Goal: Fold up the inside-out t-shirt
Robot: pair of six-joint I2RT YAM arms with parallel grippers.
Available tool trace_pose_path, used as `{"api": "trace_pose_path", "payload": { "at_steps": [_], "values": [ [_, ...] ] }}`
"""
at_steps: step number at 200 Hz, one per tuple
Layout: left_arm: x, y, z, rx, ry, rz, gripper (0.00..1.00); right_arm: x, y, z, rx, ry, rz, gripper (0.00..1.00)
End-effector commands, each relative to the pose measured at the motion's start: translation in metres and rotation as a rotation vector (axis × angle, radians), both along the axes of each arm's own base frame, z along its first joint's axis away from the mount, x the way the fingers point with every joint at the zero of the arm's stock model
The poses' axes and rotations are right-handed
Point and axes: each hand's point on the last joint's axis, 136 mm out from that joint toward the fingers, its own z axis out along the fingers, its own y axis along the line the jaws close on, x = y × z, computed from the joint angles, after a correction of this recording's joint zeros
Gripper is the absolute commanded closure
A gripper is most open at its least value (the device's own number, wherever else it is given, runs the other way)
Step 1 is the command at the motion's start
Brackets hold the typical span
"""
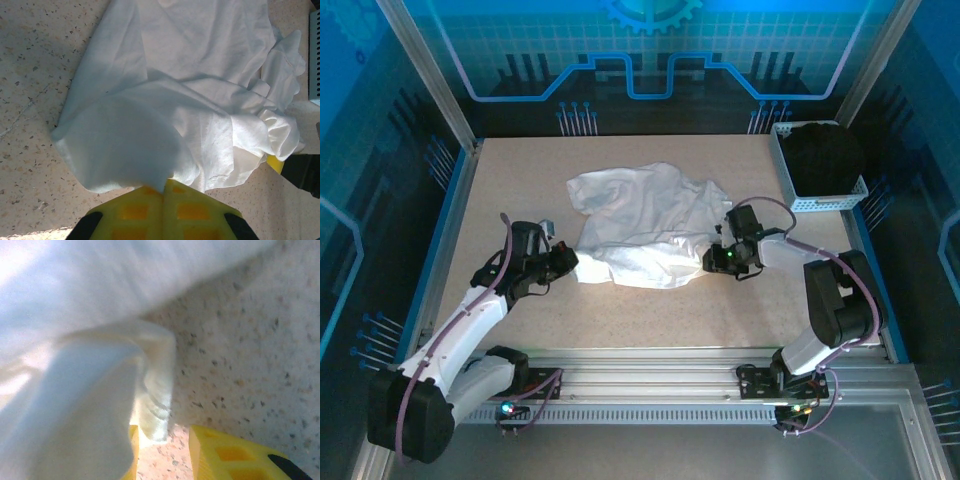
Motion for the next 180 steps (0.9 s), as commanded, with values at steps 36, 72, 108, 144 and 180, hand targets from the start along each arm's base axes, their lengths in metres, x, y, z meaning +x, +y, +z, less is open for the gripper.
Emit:
{"api": "trace_pose_path", "payload": {
  "at_steps": [36, 72, 108, 144, 180],
  "values": [
    [-0.001, -0.002, -0.005, -0.010, 0.006, -0.030, 1.00, 0.016, 0.005, 0.010, -0.030, -0.065, 0.024, 0.69],
    [-0.004, 0.000, -0.004, -0.009, -0.002, -0.024, 1.00, 0.018, 0.013, 0.001, -0.025, -0.047, 0.047, 0.69],
    [-0.004, 0.000, -0.005, -0.010, 0.002, -0.024, 1.00, 0.028, 0.021, -0.002, -0.035, -0.043, 0.065, 0.77],
    [-0.002, 0.003, -0.002, -0.010, -0.006, -0.008, 1.00, 0.019, 0.009, 0.020, -0.068, -0.082, 0.069, 0.91],
    [0.005, 0.006, 0.012, -0.037, -0.038, 0.026, 1.00, -0.005, 0.003, 0.062, -0.021, -0.147, 0.076, 0.98]
  ]
}}
